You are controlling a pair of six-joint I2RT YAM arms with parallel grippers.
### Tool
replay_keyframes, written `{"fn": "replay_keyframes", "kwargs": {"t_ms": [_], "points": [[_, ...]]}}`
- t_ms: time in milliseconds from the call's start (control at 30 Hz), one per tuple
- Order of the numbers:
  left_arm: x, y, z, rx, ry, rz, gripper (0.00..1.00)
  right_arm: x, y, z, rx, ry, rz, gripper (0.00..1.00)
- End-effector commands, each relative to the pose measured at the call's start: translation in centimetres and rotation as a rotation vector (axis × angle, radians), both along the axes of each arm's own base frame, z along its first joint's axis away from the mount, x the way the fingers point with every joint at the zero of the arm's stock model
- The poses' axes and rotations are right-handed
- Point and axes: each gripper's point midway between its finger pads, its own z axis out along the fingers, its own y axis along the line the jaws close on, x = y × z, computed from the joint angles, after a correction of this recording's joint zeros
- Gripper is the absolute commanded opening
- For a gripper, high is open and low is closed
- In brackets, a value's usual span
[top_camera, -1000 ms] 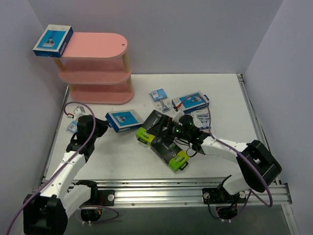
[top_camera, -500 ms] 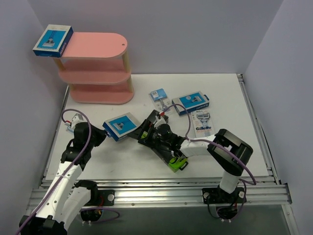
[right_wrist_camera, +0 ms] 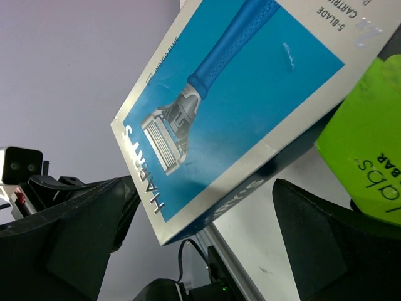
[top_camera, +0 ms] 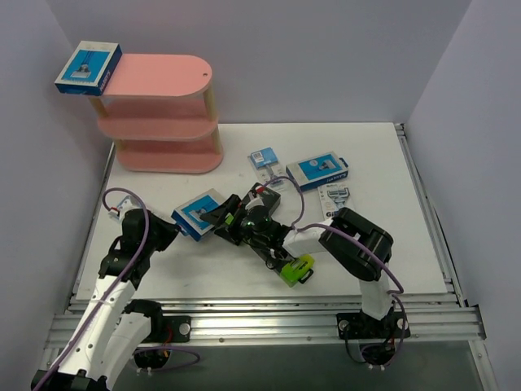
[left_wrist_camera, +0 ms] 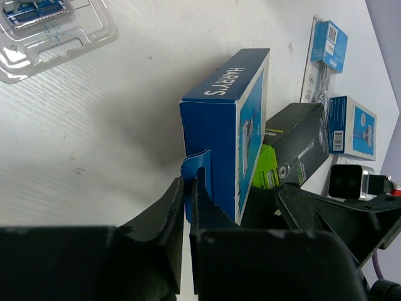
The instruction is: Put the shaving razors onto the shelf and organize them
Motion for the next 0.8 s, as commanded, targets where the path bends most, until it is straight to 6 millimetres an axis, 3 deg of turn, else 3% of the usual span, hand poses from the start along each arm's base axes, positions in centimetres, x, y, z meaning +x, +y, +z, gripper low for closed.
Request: {"fn": "replay_keyframes", "kwargs": {"t_ms": [0,167,433,767], "points": [[-0.6,-0.9,0.3,-0.03,0.0,-0.037,0.02,0.7,1.0,0.4,0.047,0.016,-0.036,1.0],[-1.4,-1.5,-0.3,-0.082,0.025,-0.038,0.02,1.4,1.6,0.4,0.073,0.046,-0.057,0.99],[-2.0,-1.8,0.6,-0.146,0.037,-0.009,0.02,1.9,2.4,0.3,0.07,0.088,-0.064,0.97],[-1.5,-1.5,1.4,-0.13,0.007,-0.001,0.02,-0.8,2.5,-2.4,-0.021,0.126,-0.032,0.98]]}}
